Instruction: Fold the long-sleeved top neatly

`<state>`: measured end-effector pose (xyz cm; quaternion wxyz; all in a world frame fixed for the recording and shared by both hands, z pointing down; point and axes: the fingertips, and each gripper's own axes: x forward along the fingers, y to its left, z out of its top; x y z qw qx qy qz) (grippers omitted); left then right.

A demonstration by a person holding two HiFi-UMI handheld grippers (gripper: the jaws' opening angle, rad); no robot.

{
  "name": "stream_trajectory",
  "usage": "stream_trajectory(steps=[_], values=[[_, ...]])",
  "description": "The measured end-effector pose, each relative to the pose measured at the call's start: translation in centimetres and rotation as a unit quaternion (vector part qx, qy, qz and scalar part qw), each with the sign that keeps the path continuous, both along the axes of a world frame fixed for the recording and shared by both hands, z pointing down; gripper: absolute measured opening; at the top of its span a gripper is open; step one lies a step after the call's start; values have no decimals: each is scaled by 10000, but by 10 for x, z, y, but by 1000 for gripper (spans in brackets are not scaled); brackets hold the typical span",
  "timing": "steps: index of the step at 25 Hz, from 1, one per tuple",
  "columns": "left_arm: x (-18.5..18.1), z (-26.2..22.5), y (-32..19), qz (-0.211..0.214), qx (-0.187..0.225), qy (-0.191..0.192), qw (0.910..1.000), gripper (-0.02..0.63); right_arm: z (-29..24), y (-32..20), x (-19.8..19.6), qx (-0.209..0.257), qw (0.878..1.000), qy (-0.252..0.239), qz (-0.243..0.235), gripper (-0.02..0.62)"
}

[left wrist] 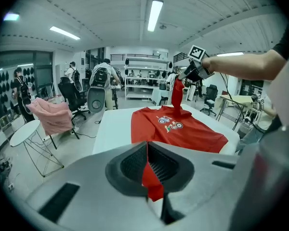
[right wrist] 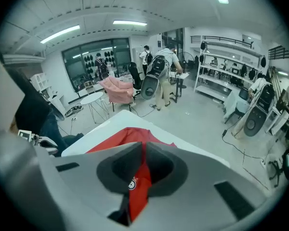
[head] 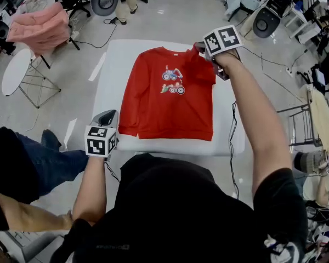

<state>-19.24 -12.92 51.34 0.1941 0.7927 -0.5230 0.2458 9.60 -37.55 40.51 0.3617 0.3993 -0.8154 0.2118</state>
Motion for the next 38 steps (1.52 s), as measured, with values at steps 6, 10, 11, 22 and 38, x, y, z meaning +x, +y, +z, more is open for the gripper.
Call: stream_trajectory(steps=[6, 10, 11, 22, 38], values=[[-5, 5, -4, -2, -42, -9, 10000, 8, 42, -8, -31, -284, 9994, 148, -152, 31], [-12, 9, -4, -103, -90, -66, 9999, 8, 68, -15, -58, -472, 9981, 161, -372, 31], [-14, 10, -4, -136, -113, -82, 9998, 8, 73, -17, -65, -511, 9977, 173, -422, 31], [-49, 34, 27, -531, -498, -120, 9973, 8, 158, -36, -132, -1142, 9914, 129, -619, 34], [-83, 54, 18, -460, -857, -43, 9953, 8, 171, -70, -163, -1146, 9880, -1021, -182, 94]])
